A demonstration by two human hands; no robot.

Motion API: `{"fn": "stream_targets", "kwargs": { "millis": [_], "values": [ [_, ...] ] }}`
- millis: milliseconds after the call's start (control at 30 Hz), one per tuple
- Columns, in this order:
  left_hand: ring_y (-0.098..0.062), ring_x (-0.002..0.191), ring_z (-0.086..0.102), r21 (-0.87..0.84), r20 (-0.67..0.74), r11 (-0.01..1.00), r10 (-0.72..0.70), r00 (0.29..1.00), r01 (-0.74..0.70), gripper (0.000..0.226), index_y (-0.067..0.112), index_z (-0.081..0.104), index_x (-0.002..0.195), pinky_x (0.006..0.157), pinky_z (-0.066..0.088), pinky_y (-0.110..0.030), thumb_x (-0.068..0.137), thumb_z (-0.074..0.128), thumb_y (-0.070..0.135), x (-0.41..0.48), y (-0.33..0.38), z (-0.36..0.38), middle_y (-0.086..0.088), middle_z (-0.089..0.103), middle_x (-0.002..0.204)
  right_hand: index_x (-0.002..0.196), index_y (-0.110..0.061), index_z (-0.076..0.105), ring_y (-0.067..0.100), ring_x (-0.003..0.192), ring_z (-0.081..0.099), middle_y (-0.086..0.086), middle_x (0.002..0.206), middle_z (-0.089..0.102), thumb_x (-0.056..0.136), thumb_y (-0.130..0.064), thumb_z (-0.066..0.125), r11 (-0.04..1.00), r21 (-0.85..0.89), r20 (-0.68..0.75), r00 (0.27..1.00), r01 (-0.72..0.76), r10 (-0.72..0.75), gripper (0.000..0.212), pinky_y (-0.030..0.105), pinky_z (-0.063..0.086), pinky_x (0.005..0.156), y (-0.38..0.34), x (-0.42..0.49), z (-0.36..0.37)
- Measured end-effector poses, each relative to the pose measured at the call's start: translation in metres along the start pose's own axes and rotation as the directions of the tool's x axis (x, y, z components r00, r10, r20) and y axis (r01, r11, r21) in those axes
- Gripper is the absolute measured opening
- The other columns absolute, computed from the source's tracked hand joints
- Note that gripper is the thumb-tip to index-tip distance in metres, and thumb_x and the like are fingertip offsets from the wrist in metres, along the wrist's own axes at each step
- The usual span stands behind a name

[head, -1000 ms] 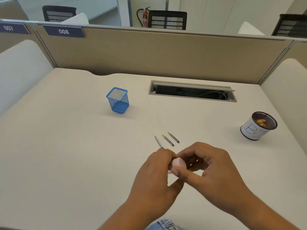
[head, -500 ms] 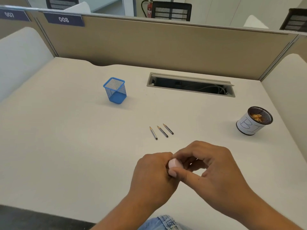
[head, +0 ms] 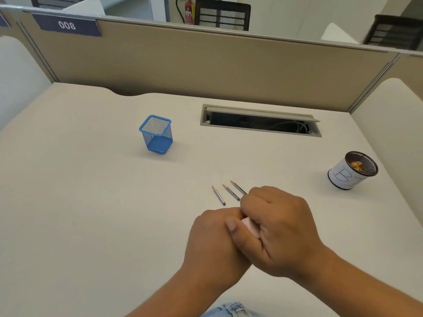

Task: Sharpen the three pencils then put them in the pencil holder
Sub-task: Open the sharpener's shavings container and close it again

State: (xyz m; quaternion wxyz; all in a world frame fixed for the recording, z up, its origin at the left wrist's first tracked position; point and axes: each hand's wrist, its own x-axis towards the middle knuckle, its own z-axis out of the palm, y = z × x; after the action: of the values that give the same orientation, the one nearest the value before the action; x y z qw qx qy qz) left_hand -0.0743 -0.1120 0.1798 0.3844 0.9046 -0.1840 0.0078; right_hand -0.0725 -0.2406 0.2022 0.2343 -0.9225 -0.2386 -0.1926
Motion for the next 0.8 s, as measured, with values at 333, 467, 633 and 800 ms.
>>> {"fn": "stream_targets", "kwargs": {
  "millis": [333,467,633,800],
  "values": [
    [-0.012,0.049,0.025,-0.184,0.263,0.983,0.063,0.963,-0.014,0.025,0.02,0.03,0.041,0.046,0.019,-0.023,0.064,0.039,0.02,0.003,-0.028,-0.021,0.001,0.03,0.037,0.053,-0.012,0.038,0.022,0.05,0.025,-0.002,0.056,0.029,0.087,-0.028,0.048,0.988,0.029,0.057,0.986,0.155,-0.156,0.038,0.026,0.016,0.054,-0.013,0.022,0.016],
    [-0.015,0.045,0.026,-0.055,0.193,0.998,-0.018,0.981,0.029,0.017,0.019,0.027,0.046,0.043,0.02,-0.023,0.061,0.034,0.024,0.005,-0.031,-0.013,-0.001,0.033,0.041,0.054,-0.016,0.038,0.02,0.048,0.029,-0.001,0.05,0.036,0.083,-0.028,0.05,0.971,-0.239,0.042,0.999,0.002,0.008,0.034,0.025,0.017,0.052,-0.019,0.015,0.017],
    [-0.017,0.045,0.03,-0.107,0.171,0.994,0.03,0.985,-0.012,0.012,0.027,0.044,0.052,0.04,0.022,-0.02,0.06,0.035,0.028,0.007,-0.027,-0.009,0.028,0.053,0.06,0.052,-0.015,0.04,0.02,0.047,0.029,-0.001,0.049,0.038,0.082,-0.029,0.05,0.957,-0.287,0.008,0.999,-0.041,0.045,0.034,0.026,0.019,0.049,-0.02,0.014,0.008],
    [-0.01,0.048,0.039,-0.214,0.153,0.976,0.069,0.986,-0.035,0.018,0.041,0.047,0.05,0.041,0.028,-0.015,0.065,0.041,0.032,0.01,-0.023,-0.01,0.02,0.052,0.054,0.052,-0.01,0.038,0.022,0.048,0.028,0.0,0.051,0.03,0.083,-0.023,0.047,1.0,0.019,0.038,0.999,0.001,-0.002,0.034,0.03,0.021,0.046,-0.015,0.021,-0.005]
  ]
}}
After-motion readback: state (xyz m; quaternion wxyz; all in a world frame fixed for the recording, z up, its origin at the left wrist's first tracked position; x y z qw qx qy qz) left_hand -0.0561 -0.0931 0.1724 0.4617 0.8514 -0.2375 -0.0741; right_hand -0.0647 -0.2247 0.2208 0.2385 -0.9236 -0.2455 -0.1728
